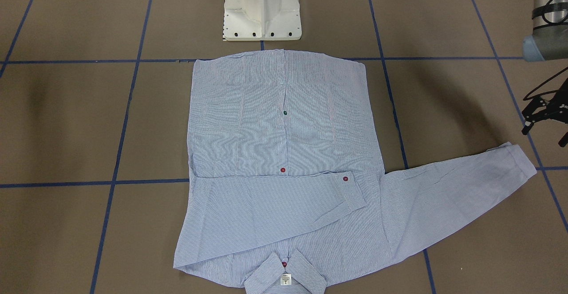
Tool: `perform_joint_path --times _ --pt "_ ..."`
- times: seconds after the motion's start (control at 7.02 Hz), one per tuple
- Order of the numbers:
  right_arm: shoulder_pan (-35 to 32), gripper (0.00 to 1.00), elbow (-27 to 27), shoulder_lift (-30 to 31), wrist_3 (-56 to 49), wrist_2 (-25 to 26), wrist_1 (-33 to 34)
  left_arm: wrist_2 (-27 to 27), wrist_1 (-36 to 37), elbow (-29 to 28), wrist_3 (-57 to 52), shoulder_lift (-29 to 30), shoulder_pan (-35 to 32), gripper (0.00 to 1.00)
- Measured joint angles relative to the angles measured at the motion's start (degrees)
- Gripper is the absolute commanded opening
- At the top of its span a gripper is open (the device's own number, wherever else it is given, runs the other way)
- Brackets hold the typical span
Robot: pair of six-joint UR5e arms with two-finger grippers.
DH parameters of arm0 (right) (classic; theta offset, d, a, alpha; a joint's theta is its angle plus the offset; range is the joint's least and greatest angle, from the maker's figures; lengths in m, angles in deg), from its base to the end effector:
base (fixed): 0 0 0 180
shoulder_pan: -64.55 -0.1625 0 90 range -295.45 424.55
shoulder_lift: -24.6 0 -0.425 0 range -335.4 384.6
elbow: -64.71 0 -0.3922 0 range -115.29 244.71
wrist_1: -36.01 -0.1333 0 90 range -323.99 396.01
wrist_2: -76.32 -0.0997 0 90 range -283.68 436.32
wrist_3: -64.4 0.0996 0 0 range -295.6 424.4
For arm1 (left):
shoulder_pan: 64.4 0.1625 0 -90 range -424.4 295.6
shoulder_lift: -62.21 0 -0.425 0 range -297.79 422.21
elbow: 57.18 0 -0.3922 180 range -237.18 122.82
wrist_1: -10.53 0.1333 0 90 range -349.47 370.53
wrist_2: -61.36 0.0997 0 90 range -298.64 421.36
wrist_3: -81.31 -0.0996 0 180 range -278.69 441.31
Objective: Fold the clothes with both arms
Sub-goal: 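Release the sleeve and withdraw the right gripper while the left gripper grasps the other cuff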
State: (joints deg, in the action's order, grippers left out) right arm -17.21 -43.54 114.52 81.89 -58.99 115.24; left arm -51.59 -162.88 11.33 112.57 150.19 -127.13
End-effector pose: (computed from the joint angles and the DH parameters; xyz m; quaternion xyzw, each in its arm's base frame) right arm -0.0090 -0.4979 0.4769 0.1430 -0.4151 -0.0244 0.8981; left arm 0.1332 -0.4646 0.7034 0.3426 0.3896 0.0697 0.8521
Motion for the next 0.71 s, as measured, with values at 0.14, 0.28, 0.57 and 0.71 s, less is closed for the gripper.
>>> perform_joint_path --times 0.14,0.28,0.57,0.71 --pt "-0.10 1.00 0.01 0.19 -0.12 0.01 -0.05 2.42 -0.90 -0.63 2.98 0.00 2.34 0.95" --pt "-0.12 1.00 0.01 0.28 -0.16 0.03 -0.09 3.49 -1.35 -1.23 4.51 0.00 3.53 0.81" --pt "-0.15 1.00 -0.11 0.39 -0.17 0.04 -0.12 3.99 -1.74 -2.11 7.31 0.18 4.22 0.62" --pt "-0.15 1.00 -0.14 0.41 -0.17 0.04 -0.13 4.10 -1.76 -2.38 8.57 0.36 4.32 0.55"
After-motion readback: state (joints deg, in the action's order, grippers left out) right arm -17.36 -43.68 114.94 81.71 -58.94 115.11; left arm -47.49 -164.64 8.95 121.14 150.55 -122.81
